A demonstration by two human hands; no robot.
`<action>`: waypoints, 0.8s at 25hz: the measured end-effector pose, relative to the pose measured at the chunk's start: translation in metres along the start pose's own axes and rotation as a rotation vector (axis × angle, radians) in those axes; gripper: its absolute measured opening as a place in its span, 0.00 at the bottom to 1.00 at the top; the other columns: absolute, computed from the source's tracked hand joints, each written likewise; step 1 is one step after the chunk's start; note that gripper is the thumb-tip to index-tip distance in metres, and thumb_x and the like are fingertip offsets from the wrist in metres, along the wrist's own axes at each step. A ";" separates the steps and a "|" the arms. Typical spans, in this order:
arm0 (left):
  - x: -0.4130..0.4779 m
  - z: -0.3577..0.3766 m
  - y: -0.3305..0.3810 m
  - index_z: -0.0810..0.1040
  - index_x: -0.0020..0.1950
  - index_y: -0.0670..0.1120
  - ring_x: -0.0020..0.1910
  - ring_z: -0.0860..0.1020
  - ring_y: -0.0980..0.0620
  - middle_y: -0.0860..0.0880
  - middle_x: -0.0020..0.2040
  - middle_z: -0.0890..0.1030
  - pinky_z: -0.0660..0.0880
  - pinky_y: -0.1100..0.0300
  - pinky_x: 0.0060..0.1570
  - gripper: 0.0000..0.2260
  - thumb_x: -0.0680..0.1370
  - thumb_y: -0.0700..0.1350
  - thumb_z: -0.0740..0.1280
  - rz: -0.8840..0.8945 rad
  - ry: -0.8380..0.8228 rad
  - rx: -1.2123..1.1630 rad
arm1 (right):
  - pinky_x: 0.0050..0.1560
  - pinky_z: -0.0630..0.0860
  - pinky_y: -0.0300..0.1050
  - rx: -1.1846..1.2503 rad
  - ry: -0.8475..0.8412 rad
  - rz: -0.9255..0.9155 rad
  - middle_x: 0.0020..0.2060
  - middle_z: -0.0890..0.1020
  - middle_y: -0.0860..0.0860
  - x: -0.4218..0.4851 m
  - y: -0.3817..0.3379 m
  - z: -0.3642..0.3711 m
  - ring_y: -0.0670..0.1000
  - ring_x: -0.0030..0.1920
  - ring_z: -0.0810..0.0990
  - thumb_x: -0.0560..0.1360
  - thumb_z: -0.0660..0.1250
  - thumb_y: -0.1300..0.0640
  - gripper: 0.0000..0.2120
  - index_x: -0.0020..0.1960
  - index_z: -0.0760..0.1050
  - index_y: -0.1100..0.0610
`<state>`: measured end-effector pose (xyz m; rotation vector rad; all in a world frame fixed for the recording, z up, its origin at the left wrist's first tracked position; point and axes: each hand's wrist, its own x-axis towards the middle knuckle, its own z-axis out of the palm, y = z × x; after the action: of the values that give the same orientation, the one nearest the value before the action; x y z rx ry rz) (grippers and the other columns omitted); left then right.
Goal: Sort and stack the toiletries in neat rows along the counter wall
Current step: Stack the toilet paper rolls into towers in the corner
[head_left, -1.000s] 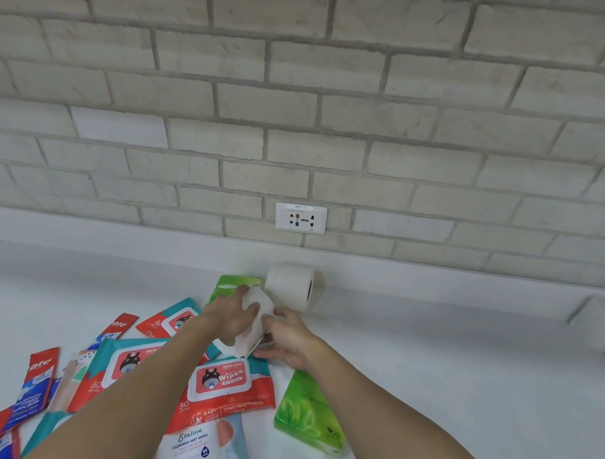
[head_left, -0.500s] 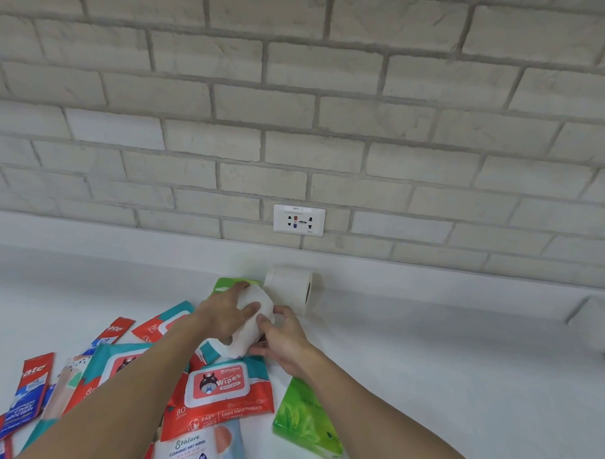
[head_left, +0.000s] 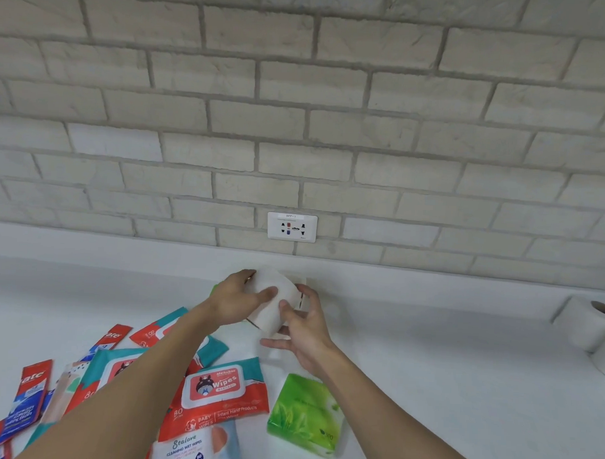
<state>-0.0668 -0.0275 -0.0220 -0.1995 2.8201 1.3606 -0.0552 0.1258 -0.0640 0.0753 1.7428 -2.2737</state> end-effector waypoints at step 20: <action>-0.037 0.082 0.111 0.73 0.54 0.46 0.41 0.78 0.50 0.48 0.47 0.80 0.73 0.56 0.37 0.21 0.66 0.52 0.71 -0.070 -0.005 -0.787 | 0.53 0.80 0.57 0.046 0.225 -0.209 0.57 0.79 0.50 -0.066 -0.064 -0.105 0.54 0.58 0.80 0.78 0.63 0.44 0.15 0.63 0.69 0.44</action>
<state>-0.0475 0.1089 0.0152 -0.2808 2.0842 2.3482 -0.0207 0.2533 -0.0185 0.1716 1.8876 -2.5411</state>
